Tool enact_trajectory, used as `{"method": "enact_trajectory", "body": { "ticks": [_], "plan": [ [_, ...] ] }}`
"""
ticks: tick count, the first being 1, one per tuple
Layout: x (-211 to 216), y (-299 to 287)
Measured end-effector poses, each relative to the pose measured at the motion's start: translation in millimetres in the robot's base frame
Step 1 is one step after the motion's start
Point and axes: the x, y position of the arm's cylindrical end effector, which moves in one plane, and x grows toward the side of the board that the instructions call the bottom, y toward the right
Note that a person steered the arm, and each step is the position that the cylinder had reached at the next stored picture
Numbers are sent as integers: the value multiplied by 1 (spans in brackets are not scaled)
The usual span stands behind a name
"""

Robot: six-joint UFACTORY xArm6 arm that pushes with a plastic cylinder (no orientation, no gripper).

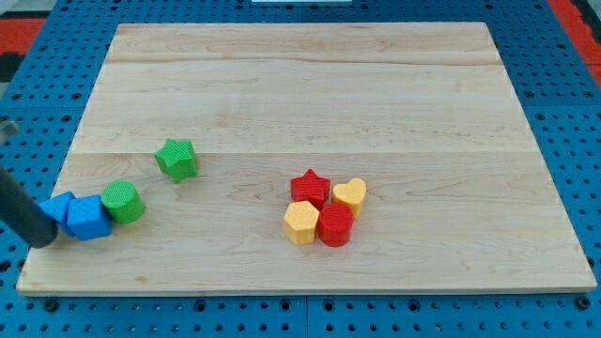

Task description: Slide the triangle to the top of the blue cube

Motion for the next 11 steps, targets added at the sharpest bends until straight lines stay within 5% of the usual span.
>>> {"method": "enact_trajectory", "body": {
  "ticks": [4, 5, 11],
  "plan": [
    [-41, 37],
    [5, 65],
    [-73, -30]
  ]
}}
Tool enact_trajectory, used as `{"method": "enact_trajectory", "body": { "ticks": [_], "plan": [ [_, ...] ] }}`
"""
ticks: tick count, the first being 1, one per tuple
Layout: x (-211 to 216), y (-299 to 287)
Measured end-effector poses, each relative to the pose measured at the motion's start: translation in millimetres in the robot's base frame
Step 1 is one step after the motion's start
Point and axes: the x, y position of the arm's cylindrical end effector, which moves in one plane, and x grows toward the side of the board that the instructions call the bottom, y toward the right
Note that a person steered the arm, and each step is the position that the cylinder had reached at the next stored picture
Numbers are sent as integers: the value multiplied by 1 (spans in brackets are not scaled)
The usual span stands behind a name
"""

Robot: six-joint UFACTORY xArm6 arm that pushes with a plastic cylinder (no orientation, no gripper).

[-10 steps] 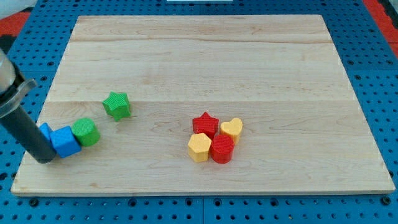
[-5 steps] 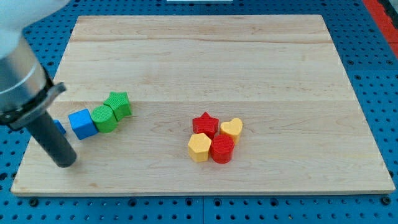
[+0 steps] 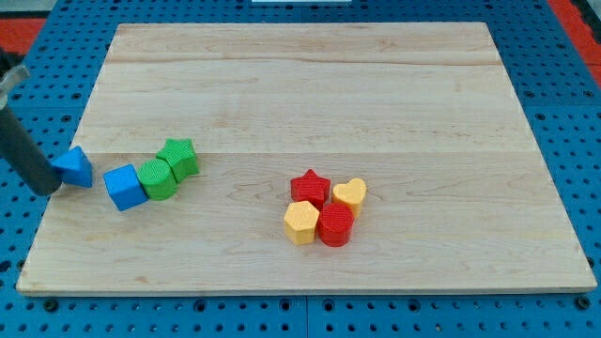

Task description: Slide the triangle to the top of the blue cube

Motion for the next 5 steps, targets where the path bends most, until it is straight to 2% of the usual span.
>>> {"method": "enact_trajectory", "body": {
  "ticks": [1, 3, 4, 5],
  "plan": [
    [-21, 0],
    [-24, 59],
    [-19, 40],
    [11, 14]
  ]
}}
